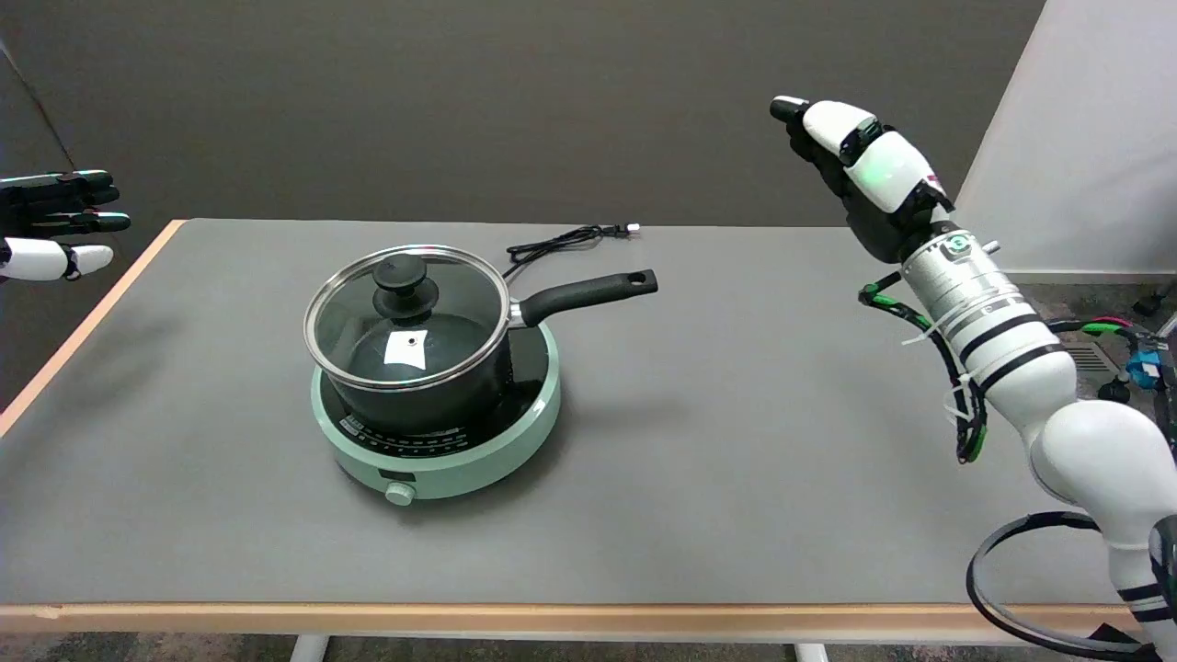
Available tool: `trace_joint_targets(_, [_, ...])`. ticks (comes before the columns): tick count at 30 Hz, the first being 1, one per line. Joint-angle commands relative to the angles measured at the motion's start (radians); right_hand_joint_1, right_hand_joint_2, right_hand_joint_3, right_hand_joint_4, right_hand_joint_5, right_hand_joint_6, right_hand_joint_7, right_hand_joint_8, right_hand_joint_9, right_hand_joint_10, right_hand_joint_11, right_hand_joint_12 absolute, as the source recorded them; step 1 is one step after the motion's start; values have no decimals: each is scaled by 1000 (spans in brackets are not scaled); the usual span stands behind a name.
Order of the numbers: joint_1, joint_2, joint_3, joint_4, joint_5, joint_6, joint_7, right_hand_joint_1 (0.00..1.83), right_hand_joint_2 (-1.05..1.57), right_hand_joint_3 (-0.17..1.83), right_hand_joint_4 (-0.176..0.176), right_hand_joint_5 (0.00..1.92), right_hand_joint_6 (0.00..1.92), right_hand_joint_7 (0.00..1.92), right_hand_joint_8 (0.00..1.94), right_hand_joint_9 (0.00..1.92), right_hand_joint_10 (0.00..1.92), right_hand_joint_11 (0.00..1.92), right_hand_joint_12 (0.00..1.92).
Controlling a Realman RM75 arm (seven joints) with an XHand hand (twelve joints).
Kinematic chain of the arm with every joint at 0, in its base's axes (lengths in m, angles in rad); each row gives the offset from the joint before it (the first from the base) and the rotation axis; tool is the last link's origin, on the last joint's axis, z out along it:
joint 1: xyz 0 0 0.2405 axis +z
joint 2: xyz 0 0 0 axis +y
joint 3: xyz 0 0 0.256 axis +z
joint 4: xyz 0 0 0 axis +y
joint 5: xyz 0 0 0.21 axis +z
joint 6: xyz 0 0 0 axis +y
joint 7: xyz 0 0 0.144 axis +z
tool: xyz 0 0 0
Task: Pick up the pot lid.
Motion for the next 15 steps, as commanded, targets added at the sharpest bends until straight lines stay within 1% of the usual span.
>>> trace_joint_targets(1, [80, 25, -47, 7, 4, -46, -1, 391, 814, 854, -60, 459, 226, 213, 176, 155, 173, 22, 354])
trace_joint_targets(5, [178, 54, -108, 2, -9, -72, -6, 416, 781, 841, -68, 444, 211, 235, 174, 174, 176, 33, 357])
trace_joint_targets(6, [202, 58, -120, 0, -22, -79, -26, 445, 733, 849, -71, 429, 198, 258, 165, 191, 180, 55, 351])
trace_joint_targets(7, [240, 64, -137, -3, -51, -88, -72, 507, 675, 907, -71, 401, 219, 277, 181, 201, 234, 78, 396])
trace_joint_targets(8, [269, 68, -153, -3, -80, -95, -119, 613, 650, 1041, -61, 374, 324, 277, 252, 177, 368, 68, 512])
trace_joint_targets(9, [291, 70, -171, -3, -109, -96, -160, 603, 653, 1027, -48, 402, 320, 293, 245, 203, 364, 71, 548])
trace_joint_targets(10, [321, 73, -201, -3, -150, -97, -218, 541, 633, 886, -32, 482, 208, 384, 157, 304, 244, 147, 472])
trace_joint_targets(11, [350, 78, -227, -3, -178, -97, -254, 560, 620, 884, -21, 504, 215, 414, 156, 341, 265, 177, 505])
trace_joint_targets(15, [453, 89, -318, -6, -272, -98, -346, 615, 569, 898, 2, 496, 210, 481, 163, 408, 320, 219, 575])
